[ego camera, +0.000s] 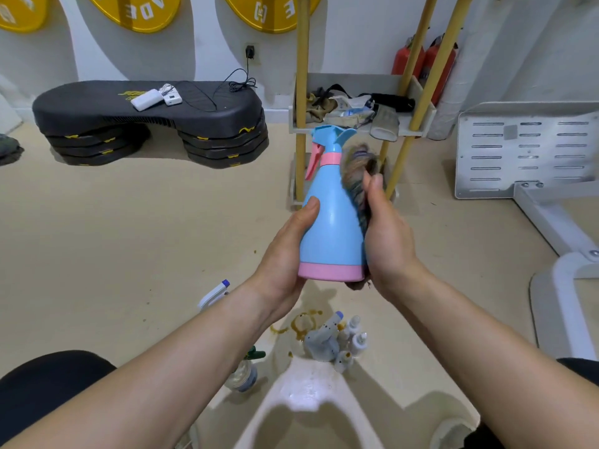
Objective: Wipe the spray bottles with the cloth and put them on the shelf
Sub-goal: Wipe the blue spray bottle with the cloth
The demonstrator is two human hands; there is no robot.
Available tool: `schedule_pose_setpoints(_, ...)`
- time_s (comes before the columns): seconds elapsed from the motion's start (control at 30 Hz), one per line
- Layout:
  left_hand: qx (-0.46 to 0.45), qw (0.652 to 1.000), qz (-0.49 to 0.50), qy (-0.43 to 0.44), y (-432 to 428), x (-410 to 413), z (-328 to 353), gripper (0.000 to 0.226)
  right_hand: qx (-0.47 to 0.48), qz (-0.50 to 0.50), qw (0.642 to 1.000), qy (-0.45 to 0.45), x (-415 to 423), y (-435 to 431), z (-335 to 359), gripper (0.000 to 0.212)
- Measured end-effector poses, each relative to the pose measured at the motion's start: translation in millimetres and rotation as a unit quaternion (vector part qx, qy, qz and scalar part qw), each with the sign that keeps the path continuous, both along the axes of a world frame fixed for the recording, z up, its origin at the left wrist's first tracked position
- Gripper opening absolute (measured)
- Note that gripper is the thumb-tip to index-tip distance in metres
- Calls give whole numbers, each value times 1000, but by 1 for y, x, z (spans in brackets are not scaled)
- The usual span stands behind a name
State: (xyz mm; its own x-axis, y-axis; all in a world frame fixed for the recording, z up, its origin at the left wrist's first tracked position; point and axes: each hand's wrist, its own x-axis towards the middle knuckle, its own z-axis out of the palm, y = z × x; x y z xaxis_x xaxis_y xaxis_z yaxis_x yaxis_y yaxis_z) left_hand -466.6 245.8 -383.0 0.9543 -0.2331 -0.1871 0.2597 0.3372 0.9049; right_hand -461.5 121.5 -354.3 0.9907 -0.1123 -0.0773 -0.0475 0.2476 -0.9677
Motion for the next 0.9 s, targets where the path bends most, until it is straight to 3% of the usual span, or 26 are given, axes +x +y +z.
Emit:
schedule_pose_setpoints(0.13,11,998,61,6,4,8,1,65,54,-3,995,85,5,-1,-11,46)
schedule_pose_setpoints(0.2,83,992,97,-23,7,15,0,55,37,-3,996,79,6,-2,-19,49)
schedule_pose_setpoints(0.23,125,986,102,-37,9,17,-1,42,27,3,998,60,7,-3,-21,50)
schedule_pose_setpoints(0.3,149,986,71,-31,8,17,-2,26,-36,19,999,-15,5,-4,-23,26)
schedule_pose_setpoints(0.4,101,992,61,44,5,12,2,30,-234,59,959,-152,-1,1,-27,28)
schedule_pose_setpoints(0.47,46,994,71,71,2,10,7,43,-283,80,935,-197,-1,9,-30,34)
schedule_pose_setpoints(0.53,25,996,77,46,0,12,7,52,-248,83,946,-189,-2,15,-29,31)
schedule_pose_setpoints(0.67,34,998,45,41,-4,7,5,52,-19,52,998,-37,4,9,-11,22)
schedule_pose_setpoints(0.8,-42,996,35,72,0,9,7,49,33,29,995,92,6,5,-19,30)
schedule_pose_setpoints(0.9,-93,991,56,73,7,13,10,48,29,29,996,79,-2,10,-29,30)
